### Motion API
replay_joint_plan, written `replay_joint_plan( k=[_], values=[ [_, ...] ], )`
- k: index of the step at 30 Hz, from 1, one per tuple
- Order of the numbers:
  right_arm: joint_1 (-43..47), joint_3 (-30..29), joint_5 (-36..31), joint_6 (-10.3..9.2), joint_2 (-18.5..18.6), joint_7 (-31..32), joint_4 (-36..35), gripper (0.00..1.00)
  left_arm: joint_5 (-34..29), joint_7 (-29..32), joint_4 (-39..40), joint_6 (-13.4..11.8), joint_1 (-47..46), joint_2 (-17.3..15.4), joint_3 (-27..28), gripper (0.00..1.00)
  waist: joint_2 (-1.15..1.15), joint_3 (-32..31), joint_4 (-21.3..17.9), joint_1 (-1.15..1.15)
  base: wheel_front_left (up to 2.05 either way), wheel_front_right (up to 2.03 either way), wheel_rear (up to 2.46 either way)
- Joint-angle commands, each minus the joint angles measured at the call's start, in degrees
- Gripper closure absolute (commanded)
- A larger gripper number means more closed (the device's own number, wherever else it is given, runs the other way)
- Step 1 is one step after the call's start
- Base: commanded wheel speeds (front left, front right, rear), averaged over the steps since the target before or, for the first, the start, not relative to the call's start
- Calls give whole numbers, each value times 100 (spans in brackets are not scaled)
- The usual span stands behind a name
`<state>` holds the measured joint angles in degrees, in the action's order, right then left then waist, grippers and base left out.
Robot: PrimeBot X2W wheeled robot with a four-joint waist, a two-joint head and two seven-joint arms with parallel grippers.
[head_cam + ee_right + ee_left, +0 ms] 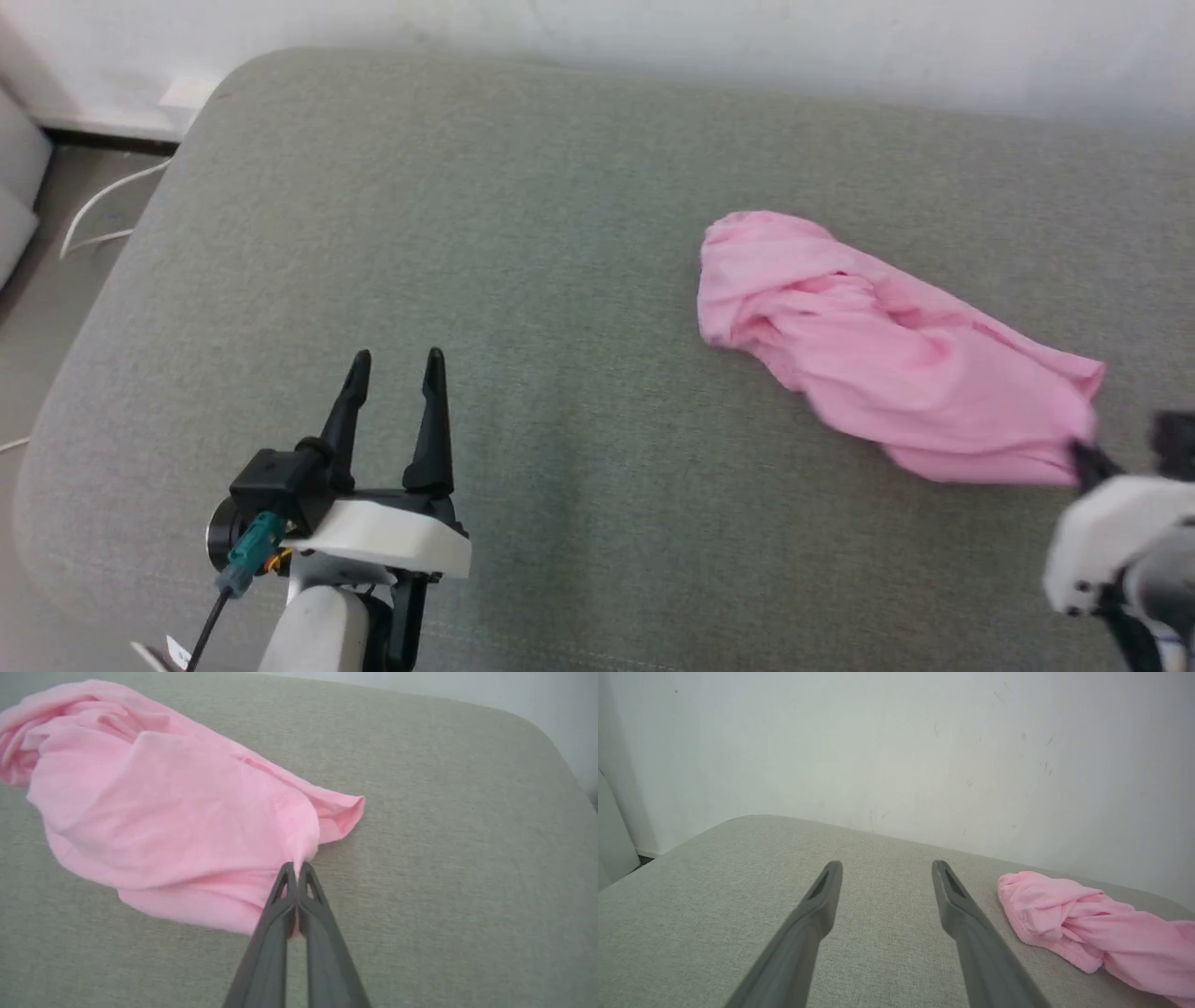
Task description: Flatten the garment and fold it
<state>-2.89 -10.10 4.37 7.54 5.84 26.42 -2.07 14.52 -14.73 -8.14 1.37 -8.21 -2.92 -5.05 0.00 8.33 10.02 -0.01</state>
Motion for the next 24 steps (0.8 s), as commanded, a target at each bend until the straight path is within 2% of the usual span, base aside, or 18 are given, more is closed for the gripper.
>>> replay_joint_plan(
  k=[1,2,6,10,14,18,24],
  values=[
    [72,-353,-137,-5,-114,-125,-30,27,-31,-27,-21,46,51,4,-7,0,0,-70,-167,1,0,0,0],
    [133,-616,-205,-5,-184,-183,28,0,-38,-27,-35,57,45,4,-13,0,0,-74,-194,1,0,0,0],
    [185,-1289,-378,-5,-286,-413,344,0,-74,-27,-112,104,61,4,-18,0,0,-123,-321,1,0,0,0],
    [164,-1264,-151,-5,-293,-924,456,0,-64,-27,-189,177,96,4,-61,0,0,-198,-486,1,0,0,0],
    [180,-872,-36,-5,-294,-1692,351,0,75,-27,-318,289,1,4,-425,0,0,-233,-644,1,0,0,0],
    [182,-340,85,-5,-295,-2287,219,0,199,-22,-683,403,-305,4,-1075,0,0,-170,-859,1,0,0,0],
    [97,318,205,-5,-295,-2727,165,0,517,415,-1528,436,-1137,4,-1944,0,0,125,-1204,1,0,0,0]
  ],
)
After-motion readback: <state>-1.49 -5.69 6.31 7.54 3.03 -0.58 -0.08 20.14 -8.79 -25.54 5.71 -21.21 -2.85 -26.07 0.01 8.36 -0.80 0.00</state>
